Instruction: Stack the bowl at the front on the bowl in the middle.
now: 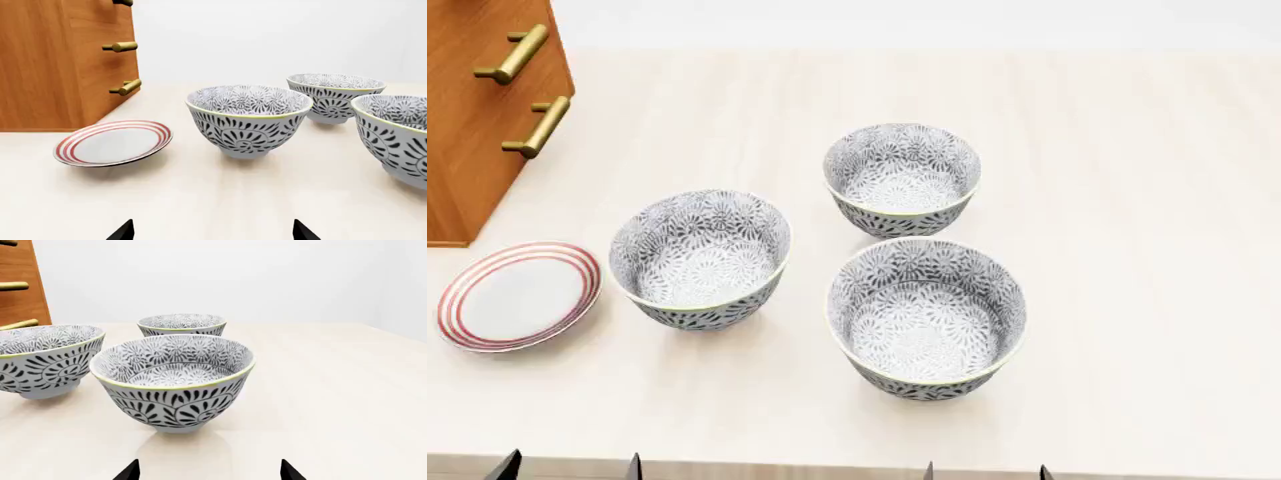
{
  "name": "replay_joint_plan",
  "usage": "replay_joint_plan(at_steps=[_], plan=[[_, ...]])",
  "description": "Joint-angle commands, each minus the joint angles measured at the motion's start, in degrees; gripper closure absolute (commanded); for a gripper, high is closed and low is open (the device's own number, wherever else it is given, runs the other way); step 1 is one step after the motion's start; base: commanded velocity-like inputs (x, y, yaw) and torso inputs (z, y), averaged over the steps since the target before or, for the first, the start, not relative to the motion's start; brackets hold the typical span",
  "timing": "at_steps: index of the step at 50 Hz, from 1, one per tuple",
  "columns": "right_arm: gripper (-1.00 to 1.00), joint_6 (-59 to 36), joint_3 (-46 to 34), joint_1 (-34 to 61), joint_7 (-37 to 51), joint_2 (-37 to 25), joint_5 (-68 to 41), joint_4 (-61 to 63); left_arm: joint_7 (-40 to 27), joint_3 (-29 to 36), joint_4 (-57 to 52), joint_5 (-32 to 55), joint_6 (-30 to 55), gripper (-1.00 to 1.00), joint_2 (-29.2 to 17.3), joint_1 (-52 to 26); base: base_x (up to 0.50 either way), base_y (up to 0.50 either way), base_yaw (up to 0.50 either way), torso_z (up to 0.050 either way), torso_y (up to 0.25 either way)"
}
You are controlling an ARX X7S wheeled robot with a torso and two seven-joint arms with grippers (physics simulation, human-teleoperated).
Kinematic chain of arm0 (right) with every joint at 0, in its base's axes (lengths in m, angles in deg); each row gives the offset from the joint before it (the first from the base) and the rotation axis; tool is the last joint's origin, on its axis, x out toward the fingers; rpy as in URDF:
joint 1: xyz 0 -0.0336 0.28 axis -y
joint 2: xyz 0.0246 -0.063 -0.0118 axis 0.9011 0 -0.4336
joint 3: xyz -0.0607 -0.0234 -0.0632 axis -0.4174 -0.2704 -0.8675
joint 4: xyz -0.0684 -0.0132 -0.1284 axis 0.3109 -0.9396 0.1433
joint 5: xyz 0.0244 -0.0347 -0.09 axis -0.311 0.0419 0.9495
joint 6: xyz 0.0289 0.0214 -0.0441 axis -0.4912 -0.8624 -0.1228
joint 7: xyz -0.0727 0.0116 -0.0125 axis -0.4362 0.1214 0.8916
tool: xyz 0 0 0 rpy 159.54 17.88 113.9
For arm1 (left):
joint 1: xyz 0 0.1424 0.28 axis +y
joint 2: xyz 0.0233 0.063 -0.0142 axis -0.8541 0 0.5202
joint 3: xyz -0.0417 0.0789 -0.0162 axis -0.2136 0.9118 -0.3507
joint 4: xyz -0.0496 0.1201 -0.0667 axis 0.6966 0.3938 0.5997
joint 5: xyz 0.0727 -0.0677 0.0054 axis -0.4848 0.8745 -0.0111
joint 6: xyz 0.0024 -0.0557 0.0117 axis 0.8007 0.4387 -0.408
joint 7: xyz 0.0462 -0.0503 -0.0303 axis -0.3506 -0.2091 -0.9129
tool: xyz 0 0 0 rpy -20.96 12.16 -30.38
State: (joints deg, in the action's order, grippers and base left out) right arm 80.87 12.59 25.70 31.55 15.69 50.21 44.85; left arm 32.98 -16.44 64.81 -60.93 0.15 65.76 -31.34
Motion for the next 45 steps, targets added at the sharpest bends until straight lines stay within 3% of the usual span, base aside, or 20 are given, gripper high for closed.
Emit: replay_joint_plan(at_steps=[1, 18, 25, 37, 45], plan=[[-1.00, -0.31, -1.15, -0.03, 1.15, -0.90, -0.90, 0.35, -0.78, 0.78, -0.34, 0.66, 0.25, -1.00, -0.67, 0.09, 0.00, 0.00, 0.00, 0.000, 0.000], [-1.00, -1.21, -3.83, 0.26, 4.12, -3.25, -3.55, 0.36, -4.54, 3.69, -0.03, 3.28, 0.15, -1.00, -2.88, -0.12, 0.00, 0.00, 0.00, 0.000, 0.000], [-1.00, -16.20, -2.78, 1.24, 4.97, -4.79, -8.04, 12.86, -6.84, 3.48, -11.37, 5.66, 13.39, -1.00, -3.63, -1.69, 0.00, 0.00, 0.00, 0.000, 0.000], [-1.00, -44.37, -1.30, 13.17, 8.88, -7.39, -14.37, 34.03, -8.69, 2.56, -31.39, 10.45, 40.07, -1.00, -6.55, -14.43, 0.00, 0.00, 0.00, 0.000, 0.000], [-1.00, -56.94, -0.35, 21.06, 11.44, -8.12, -16.41, 40.85, -11.43, 2.19, -39.85, 10.88, 49.70, -1.00, -7.33, -20.70, 0.00, 0.00, 0.00, 0.000, 0.000]])
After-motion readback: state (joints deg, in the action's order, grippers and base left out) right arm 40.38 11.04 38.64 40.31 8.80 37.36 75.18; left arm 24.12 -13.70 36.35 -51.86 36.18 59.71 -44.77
